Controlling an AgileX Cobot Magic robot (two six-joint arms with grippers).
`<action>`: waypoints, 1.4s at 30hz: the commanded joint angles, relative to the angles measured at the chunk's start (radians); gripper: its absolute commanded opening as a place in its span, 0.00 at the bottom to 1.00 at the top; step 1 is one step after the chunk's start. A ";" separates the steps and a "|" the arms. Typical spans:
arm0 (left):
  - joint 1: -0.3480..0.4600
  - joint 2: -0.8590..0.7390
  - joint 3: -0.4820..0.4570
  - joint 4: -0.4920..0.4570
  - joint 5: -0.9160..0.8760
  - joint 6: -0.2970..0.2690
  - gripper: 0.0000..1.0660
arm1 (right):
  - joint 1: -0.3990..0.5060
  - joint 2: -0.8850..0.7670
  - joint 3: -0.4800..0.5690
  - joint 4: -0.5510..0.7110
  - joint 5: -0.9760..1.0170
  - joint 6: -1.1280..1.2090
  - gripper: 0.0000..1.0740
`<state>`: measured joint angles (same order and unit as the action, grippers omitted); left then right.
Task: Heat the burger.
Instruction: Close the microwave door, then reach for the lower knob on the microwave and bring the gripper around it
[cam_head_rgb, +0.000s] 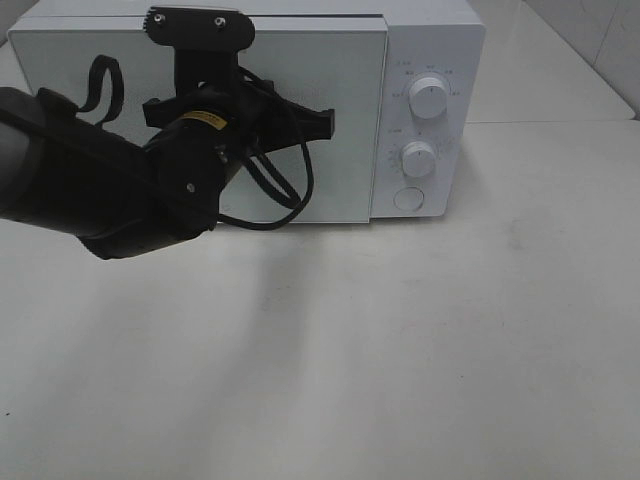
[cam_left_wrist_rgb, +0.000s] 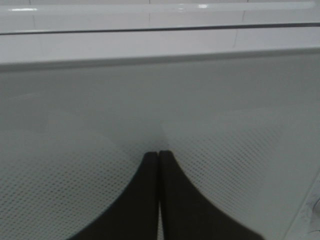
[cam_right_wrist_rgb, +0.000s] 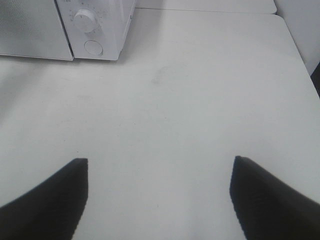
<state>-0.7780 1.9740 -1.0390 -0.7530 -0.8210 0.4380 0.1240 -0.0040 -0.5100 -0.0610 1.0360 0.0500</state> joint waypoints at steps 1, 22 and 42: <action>0.029 0.015 -0.052 -0.012 -0.041 0.006 0.00 | -0.006 -0.026 0.003 0.001 -0.004 -0.001 0.70; -0.050 -0.085 -0.008 0.022 0.280 0.011 0.00 | -0.005 -0.026 0.003 0.001 -0.004 -0.001 0.70; -0.022 -0.241 -0.004 0.124 1.076 -0.014 0.67 | -0.005 -0.026 0.003 0.001 -0.004 -0.001 0.70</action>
<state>-0.8050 1.7440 -1.0430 -0.6300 0.2390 0.4350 0.1240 -0.0040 -0.5100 -0.0610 1.0360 0.0500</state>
